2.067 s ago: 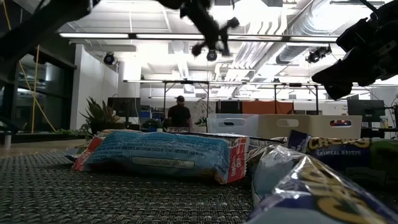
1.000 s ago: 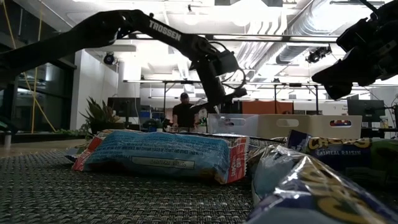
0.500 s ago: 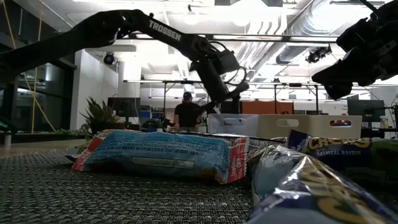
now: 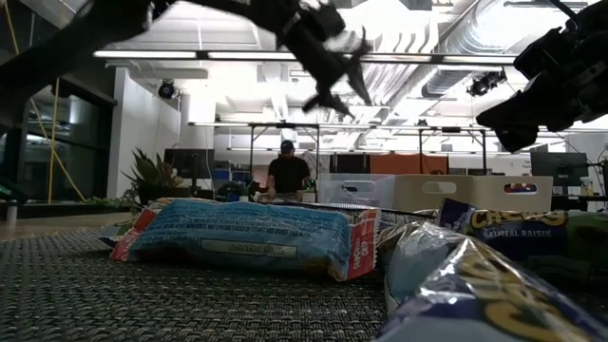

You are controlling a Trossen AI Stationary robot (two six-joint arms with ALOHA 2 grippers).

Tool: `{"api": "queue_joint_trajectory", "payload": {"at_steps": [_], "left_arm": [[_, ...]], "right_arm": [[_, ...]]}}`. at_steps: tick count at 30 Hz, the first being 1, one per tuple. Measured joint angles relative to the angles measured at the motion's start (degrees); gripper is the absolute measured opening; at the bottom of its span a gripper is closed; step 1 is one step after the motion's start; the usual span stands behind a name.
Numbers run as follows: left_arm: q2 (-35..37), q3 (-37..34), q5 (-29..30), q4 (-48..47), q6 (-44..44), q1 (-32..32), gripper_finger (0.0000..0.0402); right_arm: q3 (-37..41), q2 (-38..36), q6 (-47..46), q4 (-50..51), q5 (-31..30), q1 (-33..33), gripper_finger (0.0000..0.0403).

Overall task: Pick and place Granola Bars by type
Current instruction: Put the red granola bar into the transparent bin

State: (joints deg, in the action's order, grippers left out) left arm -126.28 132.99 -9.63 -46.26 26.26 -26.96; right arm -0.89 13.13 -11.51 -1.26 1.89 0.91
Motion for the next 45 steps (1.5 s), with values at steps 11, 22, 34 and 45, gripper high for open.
{"api": "queue_joint_trajectory", "payload": {"at_steps": [11,22,34,45], "left_arm": [[12.0,0.0,-0.2,-0.4,-8.8,1.5,0.0209],[17.1,0.1,-14.1,-19.6,-22.8,8.5,0.0209],[17.6,0.0,-9.6,-36.6,-23.6,24.6,0.0209],[17.5,0.0,11.8,-39.2,-12.7,40.0,0.0209]], "right_arm": [[0.0,0.0,0.0,0.1,0.0,0.0,0.0],[0.0,0.0,0.0,0.1,0.0,0.0,0.0],[0.0,0.0,0.0,0.1,0.0,0.0,0.0],[0.0,0.0,0.0,0.1,0.0,0.0,0.0]]}}
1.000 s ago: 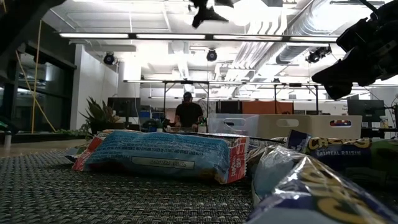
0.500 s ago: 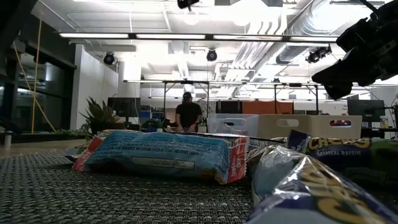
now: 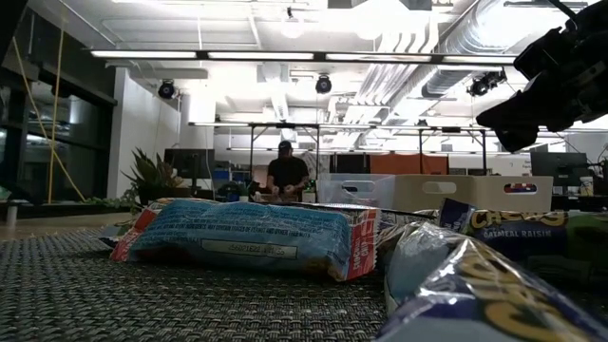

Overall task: Pick and place Granola Bars by type
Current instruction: Put the red granola bar into the transparent bin

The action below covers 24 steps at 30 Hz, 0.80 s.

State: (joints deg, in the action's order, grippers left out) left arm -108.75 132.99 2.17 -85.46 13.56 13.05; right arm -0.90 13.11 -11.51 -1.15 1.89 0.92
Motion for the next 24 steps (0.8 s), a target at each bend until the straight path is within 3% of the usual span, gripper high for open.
{"api": "queue_joint_trajectory", "payload": {"at_steps": [5,8,18,24], "left_arm": [[0.0,-1.5,11.3,0.3,5.7,6.9,0.0209],[0.0,-3.8,15.0,1.3,8.3,10.1,0.0209],[-0.1,-21.6,15.4,17.9,6.6,15.6,0.0209],[-0.1,-31.6,10.0,31.1,6.2,15.4,0.0209]], "right_arm": [[0.0,0.0,0.0,0.0,0.0,0.0,0.0],[0.0,0.0,0.0,0.0,0.0,0.0,0.0],[0.0,0.0,0.0,0.0,0.0,0.0,0.0],[0.0,0.0,0.0,0.0,0.0,0.0,0.0]]}}
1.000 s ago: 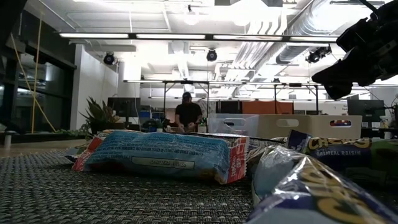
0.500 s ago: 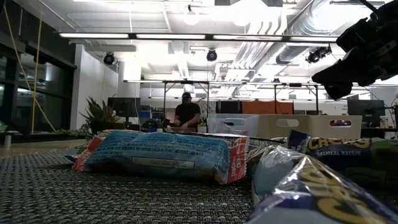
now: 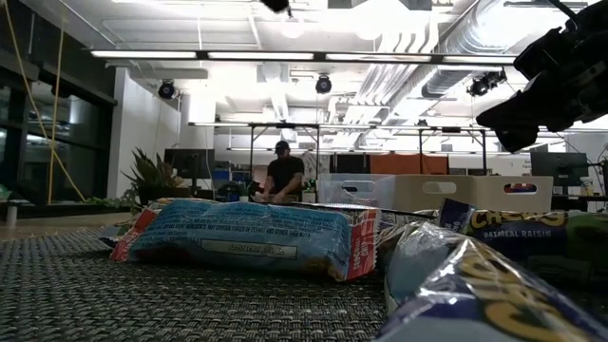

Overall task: Pick and place Granola Bars by type
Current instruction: Put the red granola bar into the transparent bin

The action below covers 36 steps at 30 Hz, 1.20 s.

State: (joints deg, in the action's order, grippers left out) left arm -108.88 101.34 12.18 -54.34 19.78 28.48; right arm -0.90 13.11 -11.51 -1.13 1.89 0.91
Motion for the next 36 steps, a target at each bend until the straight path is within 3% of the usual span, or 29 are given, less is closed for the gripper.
{"api": "queue_joint_trajectory", "payload": {"at_steps": [12,36], "left_arm": [[0.0,-10.5,-10.0,7.1,3.2,0.1,0.0209],[0.0,-22.6,-8.6,18.4,3.1,0.0,0.0209]], "right_arm": [[0.0,0.0,0.0,0.0,0.0,0.0,0.0],[0.0,0.0,0.0,0.0,0.0,0.0,0.0]]}}
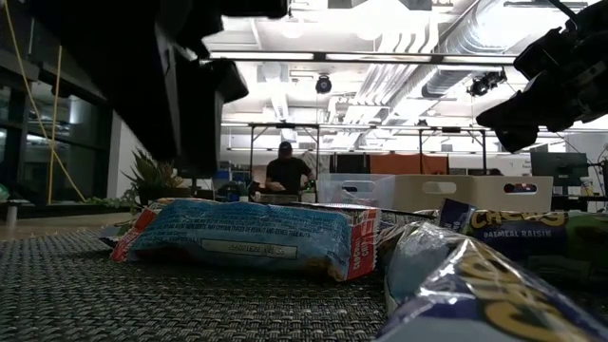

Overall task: Pick and place Granola Bars by type
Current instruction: Put the red granola bar into the transparent bin

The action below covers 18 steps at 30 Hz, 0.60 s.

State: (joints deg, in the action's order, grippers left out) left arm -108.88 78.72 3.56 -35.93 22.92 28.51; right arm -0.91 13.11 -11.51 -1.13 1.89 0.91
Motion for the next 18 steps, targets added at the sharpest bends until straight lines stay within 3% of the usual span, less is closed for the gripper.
{"api": "queue_joint_trajectory", "payload": {"at_steps": [18], "left_arm": [[-3.1,-3.8,0.2,6.4,-2.4,0.0,0.0209]], "right_arm": [[0.0,0.1,0.0,-0.1,0.0,0.0,0.0]]}}
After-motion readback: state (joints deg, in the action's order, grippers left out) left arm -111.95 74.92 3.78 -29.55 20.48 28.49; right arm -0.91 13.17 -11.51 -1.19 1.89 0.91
